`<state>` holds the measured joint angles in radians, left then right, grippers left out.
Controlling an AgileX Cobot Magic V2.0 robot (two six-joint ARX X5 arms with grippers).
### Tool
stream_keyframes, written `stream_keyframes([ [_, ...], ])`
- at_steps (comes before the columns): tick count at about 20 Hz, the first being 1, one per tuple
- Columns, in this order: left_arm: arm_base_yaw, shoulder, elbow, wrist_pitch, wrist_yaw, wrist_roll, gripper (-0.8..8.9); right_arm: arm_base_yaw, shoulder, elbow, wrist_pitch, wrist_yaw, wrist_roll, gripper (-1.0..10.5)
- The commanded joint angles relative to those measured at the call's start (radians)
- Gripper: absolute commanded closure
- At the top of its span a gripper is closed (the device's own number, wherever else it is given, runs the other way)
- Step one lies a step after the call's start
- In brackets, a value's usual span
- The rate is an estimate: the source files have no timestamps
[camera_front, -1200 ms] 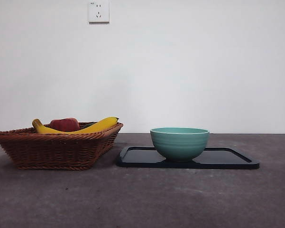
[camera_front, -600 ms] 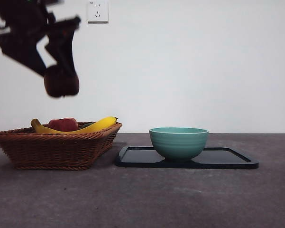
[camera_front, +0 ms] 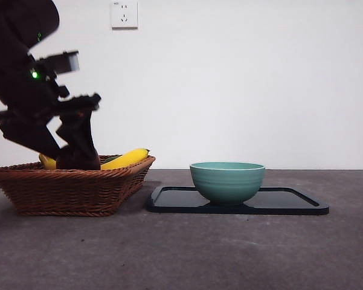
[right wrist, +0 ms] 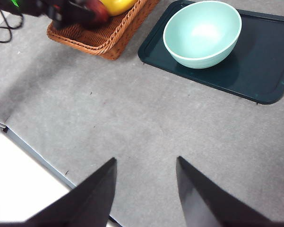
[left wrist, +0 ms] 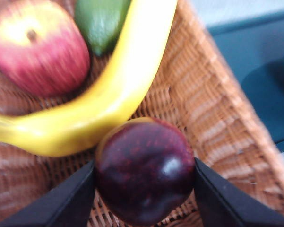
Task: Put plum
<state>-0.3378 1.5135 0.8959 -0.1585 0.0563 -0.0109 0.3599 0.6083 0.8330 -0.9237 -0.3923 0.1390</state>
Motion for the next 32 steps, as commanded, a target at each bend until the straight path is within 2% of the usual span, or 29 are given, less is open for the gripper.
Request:
stream_keyframes([
  [1,-0.003,0.054,0.004,0.025,0.004,0.03,6.0,0.005,0.004,0.007,0.01,0.001,0.011,7.4],
  [7,-0.003,0.092,0.004,0.024,0.004,0.056,5.78,0.005,0.004,0.007,0.011,0.001,0.011,7.4],
  [10,-0.003,0.092,0.004,0.023,0.004,0.054,4.14,0.005,0.004,0.007,0.011,0.001,0.011,7.4],
  [18,-0.006,-0.002,0.029,0.011,0.004,0.039,4.07,0.005,0.004,0.007,0.011,0.001,0.01,7.4],
  [21,-0.01,-0.082,0.042,-0.005,0.005,0.002,4.07,0.005,0.004,0.007,0.011,0.001,0.01,7.4],
  [29,-0.044,-0.327,0.042,-0.144,0.287,-0.069,4.09,0.005,0.004,0.007,0.011,0.001,0.01,7.4],
  [32,-0.057,-0.404,0.042,-0.239,0.321,-0.069,4.08,0.005,0.004,0.007,0.011,0.001,0.01,7.4],
])
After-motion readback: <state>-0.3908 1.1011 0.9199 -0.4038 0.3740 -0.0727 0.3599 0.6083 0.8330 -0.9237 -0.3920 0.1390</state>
